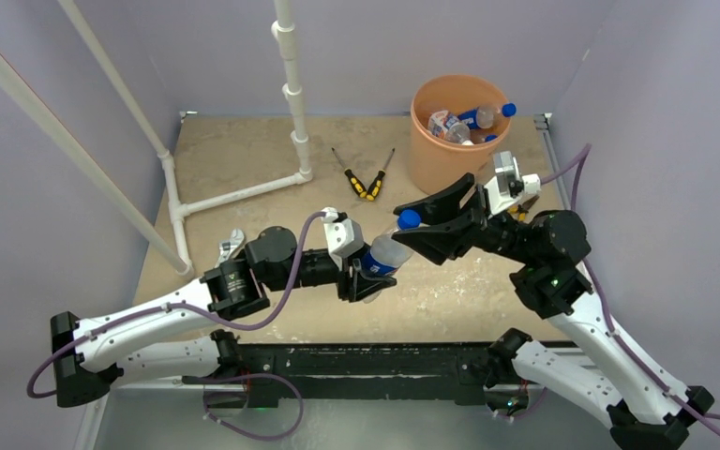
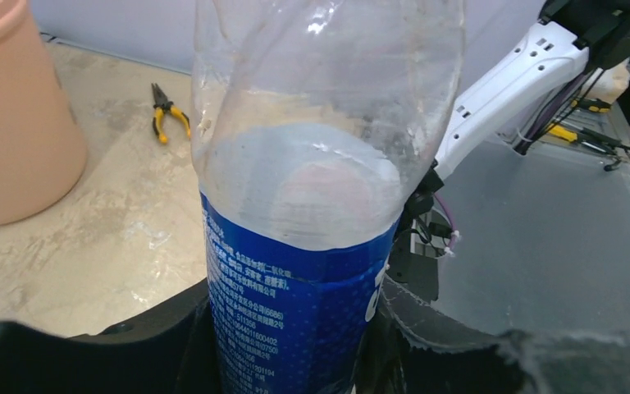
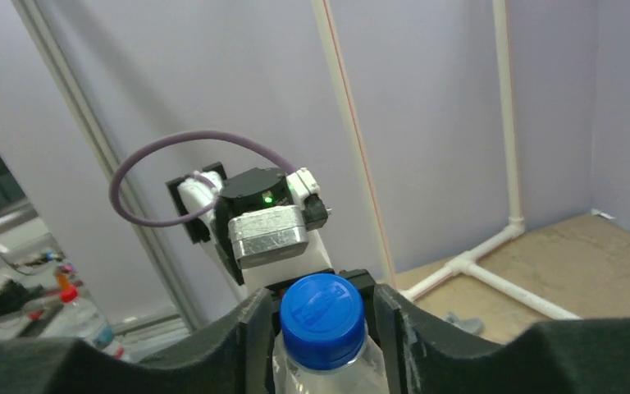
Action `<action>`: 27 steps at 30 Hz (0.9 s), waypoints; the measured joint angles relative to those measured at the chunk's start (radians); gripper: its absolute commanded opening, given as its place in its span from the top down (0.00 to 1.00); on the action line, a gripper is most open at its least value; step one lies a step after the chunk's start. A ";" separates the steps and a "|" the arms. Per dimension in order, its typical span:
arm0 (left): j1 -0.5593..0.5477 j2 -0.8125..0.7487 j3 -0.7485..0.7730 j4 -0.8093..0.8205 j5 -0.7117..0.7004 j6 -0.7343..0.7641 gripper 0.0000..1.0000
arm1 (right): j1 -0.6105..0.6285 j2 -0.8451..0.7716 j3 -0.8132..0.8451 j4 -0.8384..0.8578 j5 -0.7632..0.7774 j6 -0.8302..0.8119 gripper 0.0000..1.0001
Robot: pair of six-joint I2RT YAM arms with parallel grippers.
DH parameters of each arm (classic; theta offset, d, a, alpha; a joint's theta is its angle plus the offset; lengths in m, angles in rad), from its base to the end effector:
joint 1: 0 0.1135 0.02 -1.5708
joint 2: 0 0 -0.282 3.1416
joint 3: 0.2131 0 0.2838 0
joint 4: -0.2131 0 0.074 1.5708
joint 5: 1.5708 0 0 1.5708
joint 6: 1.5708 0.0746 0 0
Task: Put the plastic bottles in the bin
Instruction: Place the plastic bottle in the trash bin.
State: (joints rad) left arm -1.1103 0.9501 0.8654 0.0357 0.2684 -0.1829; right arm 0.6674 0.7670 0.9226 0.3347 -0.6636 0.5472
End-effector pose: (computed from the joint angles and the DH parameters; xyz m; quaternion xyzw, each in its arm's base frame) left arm 0.1081 -0.2625 0.3721 0.4035 0.6006 -0.4891 0.4870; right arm 0.1277 0.1591 0.4740 -0.3081 0.4686 0.6003 0.5702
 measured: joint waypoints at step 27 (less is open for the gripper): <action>0.005 0.033 0.008 -0.032 -0.135 0.019 0.69 | 0.006 0.094 0.165 -0.323 0.225 -0.035 0.78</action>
State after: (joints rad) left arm -1.1053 0.9829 0.8734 0.0036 0.1329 -0.1642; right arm 0.6731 0.8612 1.0874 0.0120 -0.4385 0.5117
